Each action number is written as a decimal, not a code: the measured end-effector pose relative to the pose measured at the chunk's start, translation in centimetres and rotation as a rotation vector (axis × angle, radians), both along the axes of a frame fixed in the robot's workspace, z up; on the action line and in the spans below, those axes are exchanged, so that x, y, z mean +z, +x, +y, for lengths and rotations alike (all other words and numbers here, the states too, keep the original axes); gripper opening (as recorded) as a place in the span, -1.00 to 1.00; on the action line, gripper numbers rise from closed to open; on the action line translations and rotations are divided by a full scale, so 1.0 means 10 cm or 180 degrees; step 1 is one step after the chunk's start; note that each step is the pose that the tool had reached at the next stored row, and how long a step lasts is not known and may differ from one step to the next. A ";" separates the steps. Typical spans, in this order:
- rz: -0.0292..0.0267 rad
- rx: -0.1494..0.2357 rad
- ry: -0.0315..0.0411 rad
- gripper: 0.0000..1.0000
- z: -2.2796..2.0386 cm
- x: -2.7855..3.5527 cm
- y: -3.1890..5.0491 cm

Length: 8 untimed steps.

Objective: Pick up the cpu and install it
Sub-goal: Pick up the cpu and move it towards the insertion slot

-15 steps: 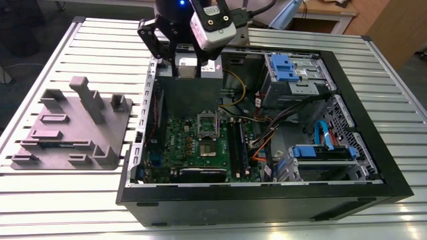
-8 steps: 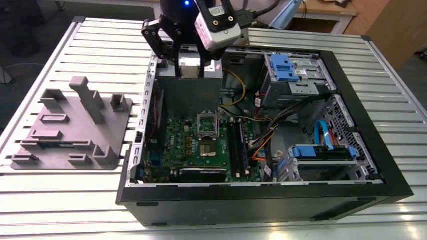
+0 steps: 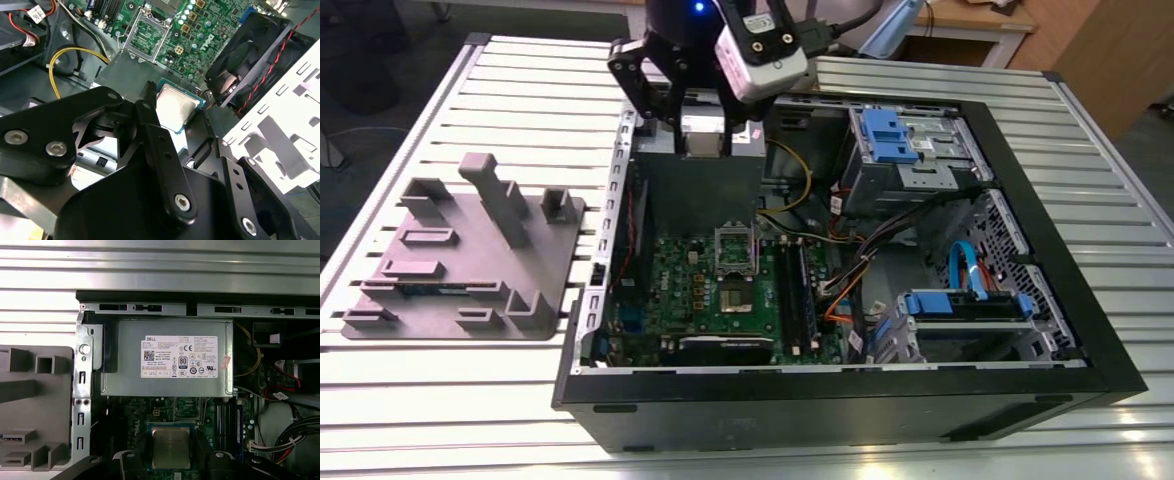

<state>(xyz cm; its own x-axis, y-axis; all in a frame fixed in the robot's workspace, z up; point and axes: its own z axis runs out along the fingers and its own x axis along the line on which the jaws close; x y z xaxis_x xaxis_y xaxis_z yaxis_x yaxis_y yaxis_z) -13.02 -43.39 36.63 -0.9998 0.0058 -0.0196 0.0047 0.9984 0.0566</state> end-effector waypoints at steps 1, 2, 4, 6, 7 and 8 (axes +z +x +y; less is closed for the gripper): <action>0.0000 0.0000 0.0000 -0.06 0.000 -0.001 0.011; 0.0000 0.0000 0.0000 -0.06 0.000 -0.002 0.022; 0.0000 0.0000 0.0000 -0.06 0.000 -0.004 0.043; 0.0000 0.0000 0.0000 -0.06 0.000 -0.006 0.069; 0.0000 0.0000 0.0000 -0.06 0.000 -0.007 0.082; 0.0000 0.0000 0.0000 -0.06 0.000 -0.008 0.094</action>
